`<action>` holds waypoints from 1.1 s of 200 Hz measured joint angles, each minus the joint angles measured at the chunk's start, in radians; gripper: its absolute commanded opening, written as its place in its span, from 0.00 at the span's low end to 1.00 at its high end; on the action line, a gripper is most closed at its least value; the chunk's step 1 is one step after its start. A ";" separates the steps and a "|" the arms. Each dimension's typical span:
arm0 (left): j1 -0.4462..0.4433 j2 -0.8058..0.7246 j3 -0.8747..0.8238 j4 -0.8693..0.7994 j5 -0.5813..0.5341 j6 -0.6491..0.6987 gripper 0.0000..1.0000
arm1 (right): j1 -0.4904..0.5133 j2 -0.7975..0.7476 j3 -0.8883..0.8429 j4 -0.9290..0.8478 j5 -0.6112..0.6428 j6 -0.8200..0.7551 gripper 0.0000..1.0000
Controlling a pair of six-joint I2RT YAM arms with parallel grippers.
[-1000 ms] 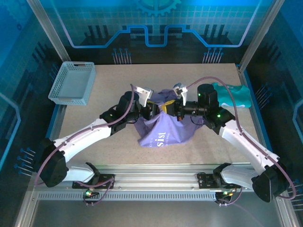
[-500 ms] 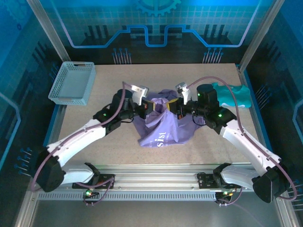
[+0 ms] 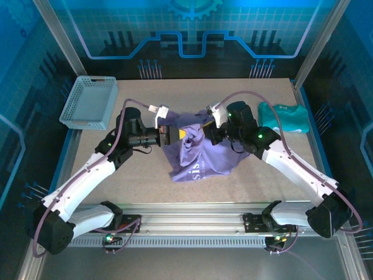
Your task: Fold the inside-out t-shirt
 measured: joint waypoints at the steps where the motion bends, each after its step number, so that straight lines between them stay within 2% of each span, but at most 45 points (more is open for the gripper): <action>1: 0.000 0.000 0.000 0.000 0.000 0.000 0.00 | 0.000 0.001 0.001 -0.002 0.001 0.000 0.11; 42: 0.012 0.001 -0.001 0.000 -0.013 -0.046 0.00 | 0.000 0.018 0.047 -0.140 0.087 0.018 0.17; 70: 0.017 0.001 -0.001 -0.001 -0.059 -0.072 0.00 | 0.000 0.003 0.054 -0.196 0.120 0.025 0.26; 90: 0.018 0.001 -0.001 -0.001 -0.085 -0.084 0.00 | 0.003 -0.063 -0.002 -0.172 0.063 0.025 0.32; 128: 0.018 0.001 -0.001 0.000 -0.115 -0.105 0.00 | 0.089 -0.157 -0.110 -0.066 -0.079 0.045 0.34; 147: 0.018 0.001 -0.001 0.000 -0.118 -0.105 0.00 | 0.126 -0.125 -0.125 -0.008 -0.106 0.076 0.34; 220: 0.018 0.000 -0.003 0.000 -0.118 -0.105 0.00 | 0.131 0.040 -0.100 0.095 -0.109 0.077 0.39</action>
